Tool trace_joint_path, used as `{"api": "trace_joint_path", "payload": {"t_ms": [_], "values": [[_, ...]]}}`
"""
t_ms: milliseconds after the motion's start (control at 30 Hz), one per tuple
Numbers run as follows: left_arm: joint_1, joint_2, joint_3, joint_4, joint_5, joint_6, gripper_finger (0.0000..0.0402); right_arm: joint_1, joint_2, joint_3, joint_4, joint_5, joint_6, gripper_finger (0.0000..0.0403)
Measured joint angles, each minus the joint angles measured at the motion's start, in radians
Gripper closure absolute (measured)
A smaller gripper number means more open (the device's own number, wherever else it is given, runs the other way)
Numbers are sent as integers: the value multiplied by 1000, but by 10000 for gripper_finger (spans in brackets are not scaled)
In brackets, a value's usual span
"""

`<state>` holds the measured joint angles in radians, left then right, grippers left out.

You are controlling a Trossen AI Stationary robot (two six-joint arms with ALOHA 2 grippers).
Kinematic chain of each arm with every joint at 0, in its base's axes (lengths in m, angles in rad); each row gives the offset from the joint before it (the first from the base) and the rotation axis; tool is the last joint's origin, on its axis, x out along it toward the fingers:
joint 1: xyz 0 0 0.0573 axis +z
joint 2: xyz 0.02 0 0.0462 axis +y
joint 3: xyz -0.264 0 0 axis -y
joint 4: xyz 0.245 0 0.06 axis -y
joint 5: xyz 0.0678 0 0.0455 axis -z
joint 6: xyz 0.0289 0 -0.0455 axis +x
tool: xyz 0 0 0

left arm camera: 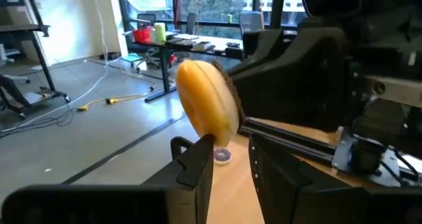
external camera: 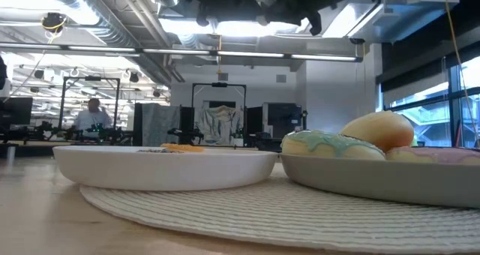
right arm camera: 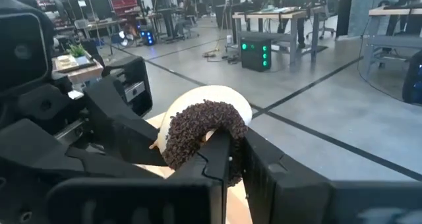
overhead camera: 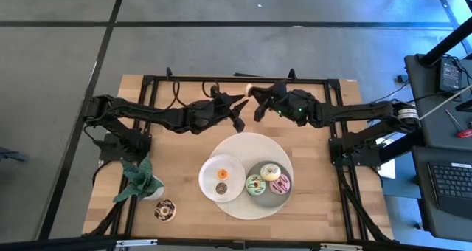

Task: Pick & Place donuts
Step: Put the small black donut on the white plate

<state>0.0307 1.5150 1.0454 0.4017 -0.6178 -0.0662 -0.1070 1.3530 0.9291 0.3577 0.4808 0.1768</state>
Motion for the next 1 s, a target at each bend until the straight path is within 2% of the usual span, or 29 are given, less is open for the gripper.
{"api": "trace_joint_path", "payload": {"t_ms": [300, 500, 767, 933, 1000], "values": [[0, 0, 0, 12, -91, -27, 315, -1, 14, 0, 37, -19, 0, 367], [-1, 0, 0, 11, -88, -9, 338, 1, 14, 0, 36, -35, 1, 367], [0, -1, 0, 11, -64, 24, 393, 1, 13, 0, 32, -38, -3, 367], [-4, -3, -1, 3, -62, 35, 396, 2, 7, 0, 6, -46, -60, 364], [-4, -14, -2, -16, -60, 34, 397, 1, -2, 0, -7, -81, -75, 353]]}}
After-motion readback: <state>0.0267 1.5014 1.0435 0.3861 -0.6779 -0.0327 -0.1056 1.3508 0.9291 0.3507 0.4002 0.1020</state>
